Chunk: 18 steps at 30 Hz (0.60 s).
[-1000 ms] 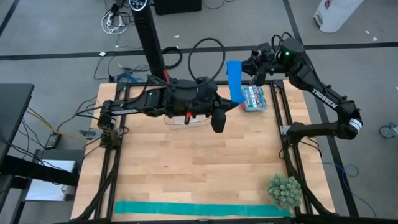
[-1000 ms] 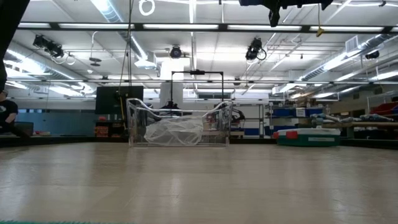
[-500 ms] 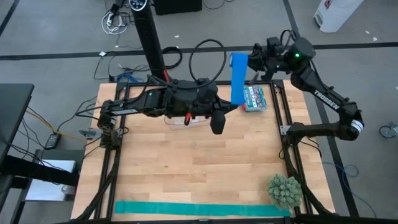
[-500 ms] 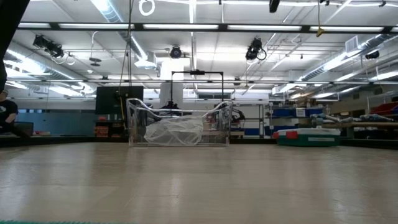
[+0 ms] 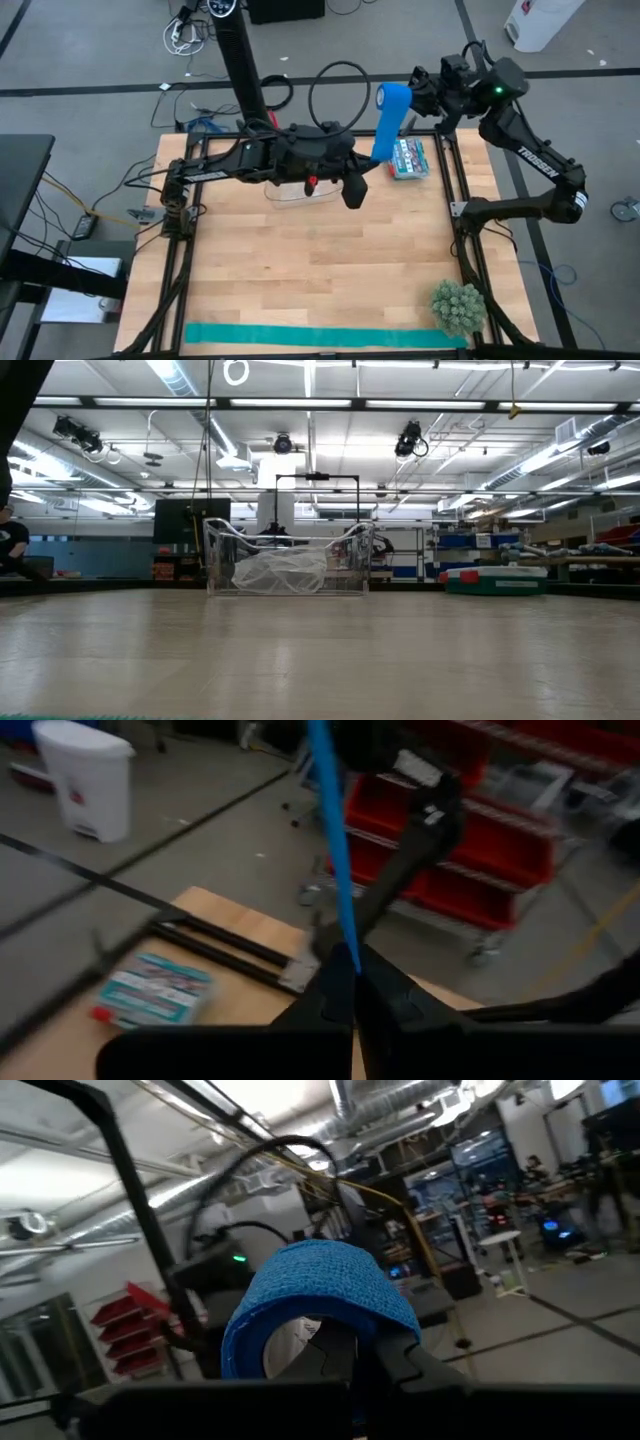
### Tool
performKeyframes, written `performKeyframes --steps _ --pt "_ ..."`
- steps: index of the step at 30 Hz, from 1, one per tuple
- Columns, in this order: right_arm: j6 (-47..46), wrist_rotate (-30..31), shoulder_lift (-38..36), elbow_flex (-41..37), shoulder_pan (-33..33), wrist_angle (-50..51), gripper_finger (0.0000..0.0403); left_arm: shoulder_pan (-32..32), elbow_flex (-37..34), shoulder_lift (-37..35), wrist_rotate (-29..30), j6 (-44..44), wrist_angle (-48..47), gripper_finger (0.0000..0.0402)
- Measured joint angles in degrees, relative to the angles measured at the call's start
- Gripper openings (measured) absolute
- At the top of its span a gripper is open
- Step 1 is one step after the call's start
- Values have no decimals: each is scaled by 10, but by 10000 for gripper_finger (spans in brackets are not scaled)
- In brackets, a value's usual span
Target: Roll bandage
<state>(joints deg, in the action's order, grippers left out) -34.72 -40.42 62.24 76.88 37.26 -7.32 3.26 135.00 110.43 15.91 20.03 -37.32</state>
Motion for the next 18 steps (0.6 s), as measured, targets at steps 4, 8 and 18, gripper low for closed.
performKeyframes --steps 4,8,18 --pt "-17 2 0 8 -26 2 0 -7 0 0 31 -39 -13 5" --pt "-28 10 0 10 -56 2 0 -14 0 0 41 -78 -11 5" --pt "-38 10 -1 10 -127 47 0 -25 0 -1 68 -194 16 5"
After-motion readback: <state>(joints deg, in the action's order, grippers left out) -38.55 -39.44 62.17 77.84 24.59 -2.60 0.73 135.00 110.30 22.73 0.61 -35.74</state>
